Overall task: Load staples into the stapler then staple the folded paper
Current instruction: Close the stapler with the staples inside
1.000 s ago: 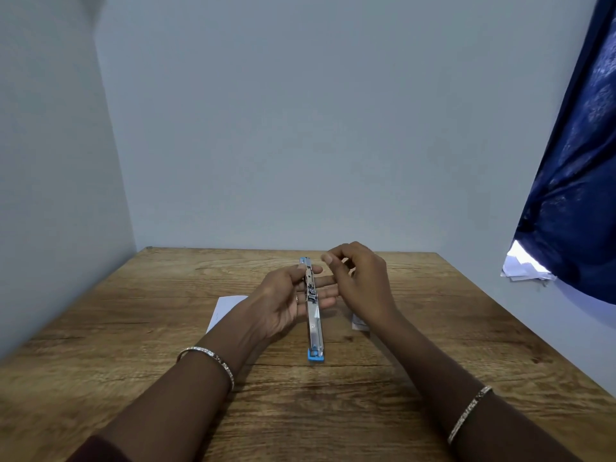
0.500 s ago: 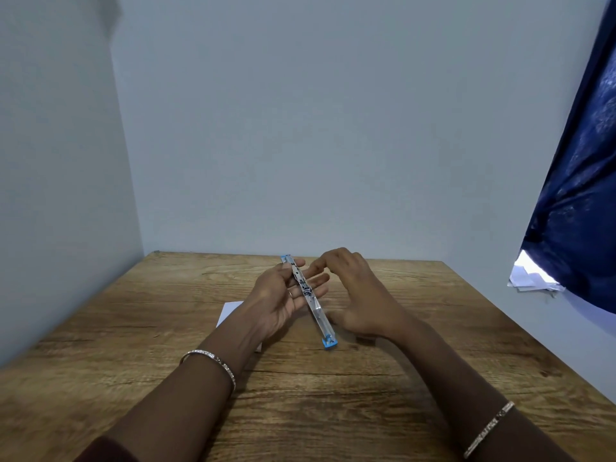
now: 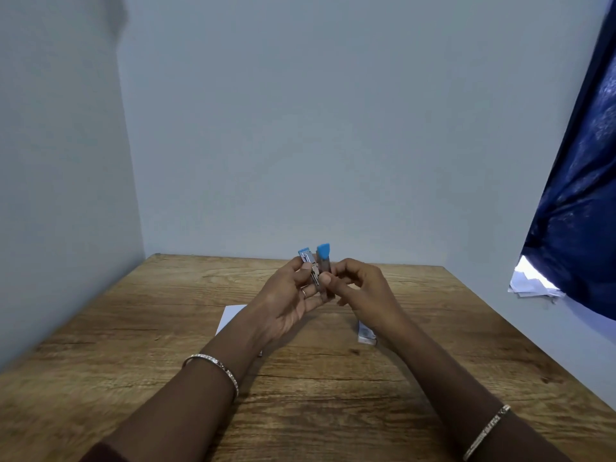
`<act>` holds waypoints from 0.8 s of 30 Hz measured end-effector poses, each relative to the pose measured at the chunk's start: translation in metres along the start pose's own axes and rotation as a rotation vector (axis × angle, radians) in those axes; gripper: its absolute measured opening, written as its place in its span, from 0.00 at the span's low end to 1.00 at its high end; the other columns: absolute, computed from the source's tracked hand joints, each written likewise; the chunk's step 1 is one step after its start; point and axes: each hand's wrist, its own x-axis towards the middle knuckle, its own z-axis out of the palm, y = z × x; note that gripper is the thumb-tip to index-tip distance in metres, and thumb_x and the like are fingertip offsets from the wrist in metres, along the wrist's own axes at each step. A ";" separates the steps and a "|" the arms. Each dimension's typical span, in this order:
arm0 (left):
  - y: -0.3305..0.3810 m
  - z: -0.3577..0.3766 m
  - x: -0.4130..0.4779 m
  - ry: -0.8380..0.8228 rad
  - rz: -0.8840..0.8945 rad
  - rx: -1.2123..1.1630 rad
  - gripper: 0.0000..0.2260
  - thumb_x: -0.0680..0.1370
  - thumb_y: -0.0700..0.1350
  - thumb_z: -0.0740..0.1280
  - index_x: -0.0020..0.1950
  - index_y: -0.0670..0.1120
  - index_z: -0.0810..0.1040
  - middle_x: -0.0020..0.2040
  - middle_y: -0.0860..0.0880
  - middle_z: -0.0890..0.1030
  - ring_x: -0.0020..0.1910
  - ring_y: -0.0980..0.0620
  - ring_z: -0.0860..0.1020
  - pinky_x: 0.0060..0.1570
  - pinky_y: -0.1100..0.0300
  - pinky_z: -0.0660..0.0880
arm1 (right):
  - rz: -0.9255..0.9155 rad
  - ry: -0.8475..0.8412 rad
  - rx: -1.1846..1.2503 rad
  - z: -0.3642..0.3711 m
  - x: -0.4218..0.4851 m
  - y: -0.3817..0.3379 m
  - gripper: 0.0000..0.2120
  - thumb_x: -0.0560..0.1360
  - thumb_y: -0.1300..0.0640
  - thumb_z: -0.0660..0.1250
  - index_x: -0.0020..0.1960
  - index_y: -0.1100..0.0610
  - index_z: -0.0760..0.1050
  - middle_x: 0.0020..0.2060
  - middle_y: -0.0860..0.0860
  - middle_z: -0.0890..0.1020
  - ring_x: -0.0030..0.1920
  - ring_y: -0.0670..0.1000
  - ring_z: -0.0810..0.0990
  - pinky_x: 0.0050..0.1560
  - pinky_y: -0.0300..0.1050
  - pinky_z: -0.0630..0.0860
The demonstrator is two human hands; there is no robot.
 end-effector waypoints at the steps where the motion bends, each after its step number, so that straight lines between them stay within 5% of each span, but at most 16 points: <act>1: -0.001 0.001 0.000 -0.013 0.018 0.044 0.14 0.86 0.40 0.54 0.65 0.43 0.76 0.56 0.43 0.85 0.55 0.44 0.83 0.56 0.46 0.80 | 0.037 0.001 0.051 0.001 -0.001 0.001 0.05 0.75 0.56 0.75 0.48 0.56 0.81 0.39 0.50 0.85 0.40 0.47 0.82 0.39 0.43 0.77; 3: -0.002 0.002 0.000 -0.008 0.049 0.142 0.14 0.86 0.41 0.54 0.66 0.44 0.76 0.52 0.47 0.84 0.49 0.51 0.81 0.57 0.47 0.80 | 0.112 -0.002 0.182 0.003 -0.001 0.002 0.10 0.75 0.57 0.75 0.53 0.57 0.76 0.43 0.54 0.85 0.41 0.49 0.84 0.38 0.43 0.78; 6: -0.001 0.002 -0.001 0.018 0.065 0.266 0.14 0.86 0.45 0.55 0.61 0.47 0.79 0.57 0.45 0.80 0.56 0.49 0.75 0.63 0.48 0.76 | 0.205 -0.061 0.309 0.004 -0.002 0.001 0.17 0.76 0.59 0.74 0.61 0.58 0.72 0.43 0.56 0.85 0.42 0.53 0.85 0.41 0.45 0.80; 10: 0.000 0.002 -0.006 0.003 0.089 0.360 0.20 0.84 0.57 0.55 0.62 0.48 0.81 0.54 0.46 0.85 0.56 0.52 0.82 0.54 0.53 0.79 | 0.190 -0.130 0.305 0.004 -0.001 0.002 0.17 0.78 0.60 0.71 0.66 0.60 0.75 0.44 0.60 0.84 0.42 0.54 0.80 0.43 0.45 0.79; 14: 0.000 0.001 -0.005 0.017 0.209 0.433 0.24 0.83 0.62 0.52 0.65 0.48 0.78 0.61 0.48 0.83 0.63 0.57 0.79 0.56 0.55 0.78 | 0.129 -0.098 0.296 0.004 0.002 0.004 0.13 0.78 0.61 0.70 0.62 0.61 0.80 0.39 0.56 0.83 0.38 0.51 0.78 0.42 0.44 0.78; 18: 0.000 0.003 -0.008 0.007 0.380 0.566 0.20 0.79 0.57 0.63 0.60 0.43 0.80 0.51 0.48 0.84 0.49 0.61 0.82 0.53 0.62 0.78 | 0.119 -0.083 0.264 0.002 0.002 0.007 0.12 0.78 0.59 0.71 0.59 0.62 0.83 0.38 0.52 0.84 0.38 0.50 0.78 0.43 0.44 0.78; 24: -0.003 0.002 -0.007 0.063 0.417 0.612 0.13 0.81 0.52 0.65 0.59 0.45 0.83 0.57 0.45 0.85 0.56 0.55 0.81 0.59 0.56 0.75 | 0.114 -0.054 0.248 0.000 0.001 0.005 0.09 0.78 0.60 0.71 0.56 0.60 0.85 0.36 0.51 0.85 0.36 0.47 0.79 0.42 0.43 0.78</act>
